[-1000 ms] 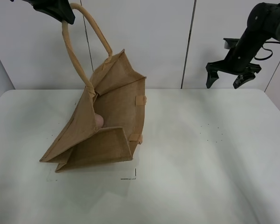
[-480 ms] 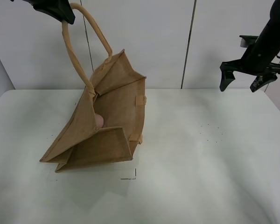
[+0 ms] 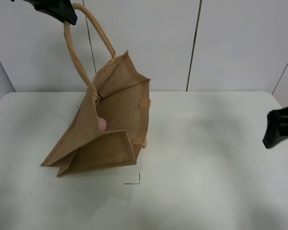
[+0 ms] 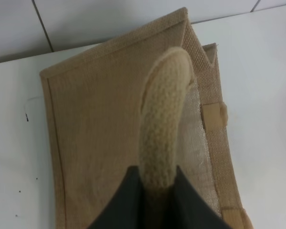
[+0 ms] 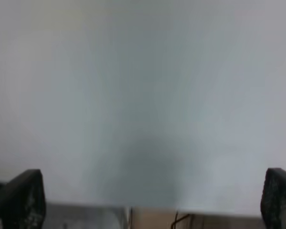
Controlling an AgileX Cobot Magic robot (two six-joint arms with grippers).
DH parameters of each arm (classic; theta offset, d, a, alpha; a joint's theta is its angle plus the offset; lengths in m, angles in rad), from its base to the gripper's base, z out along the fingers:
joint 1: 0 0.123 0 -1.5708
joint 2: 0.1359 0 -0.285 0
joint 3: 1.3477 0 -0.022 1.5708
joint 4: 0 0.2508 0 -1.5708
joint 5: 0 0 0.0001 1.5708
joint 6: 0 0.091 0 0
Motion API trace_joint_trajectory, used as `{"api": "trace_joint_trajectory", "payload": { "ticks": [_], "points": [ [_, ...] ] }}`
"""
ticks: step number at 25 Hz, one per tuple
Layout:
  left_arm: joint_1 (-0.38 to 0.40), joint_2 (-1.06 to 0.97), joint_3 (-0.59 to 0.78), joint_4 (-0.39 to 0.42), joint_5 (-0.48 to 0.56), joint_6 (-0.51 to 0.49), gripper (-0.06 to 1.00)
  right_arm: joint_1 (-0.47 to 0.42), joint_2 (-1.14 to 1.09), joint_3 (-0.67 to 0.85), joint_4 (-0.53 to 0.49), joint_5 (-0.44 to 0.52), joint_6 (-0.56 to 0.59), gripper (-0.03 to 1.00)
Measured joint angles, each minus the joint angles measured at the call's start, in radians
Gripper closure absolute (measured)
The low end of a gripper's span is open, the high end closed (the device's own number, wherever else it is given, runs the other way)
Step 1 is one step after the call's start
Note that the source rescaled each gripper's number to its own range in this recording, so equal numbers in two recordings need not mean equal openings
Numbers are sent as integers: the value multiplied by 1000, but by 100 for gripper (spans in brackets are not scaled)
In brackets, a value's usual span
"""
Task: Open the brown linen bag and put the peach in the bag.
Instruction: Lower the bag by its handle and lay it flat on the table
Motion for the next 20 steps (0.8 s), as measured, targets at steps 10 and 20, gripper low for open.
{"api": "trace_joint_trajectory", "payload": {
  "ticks": [10, 20],
  "points": [
    [0, 0, 0, 0, 0, 3, 94, 0, -596, 413, -1, -103, 26, -3],
    [0, 0, 0, 0, 0, 3, 94, 2, -953, 500, -30, -182, 48, -3]
  ]
}}
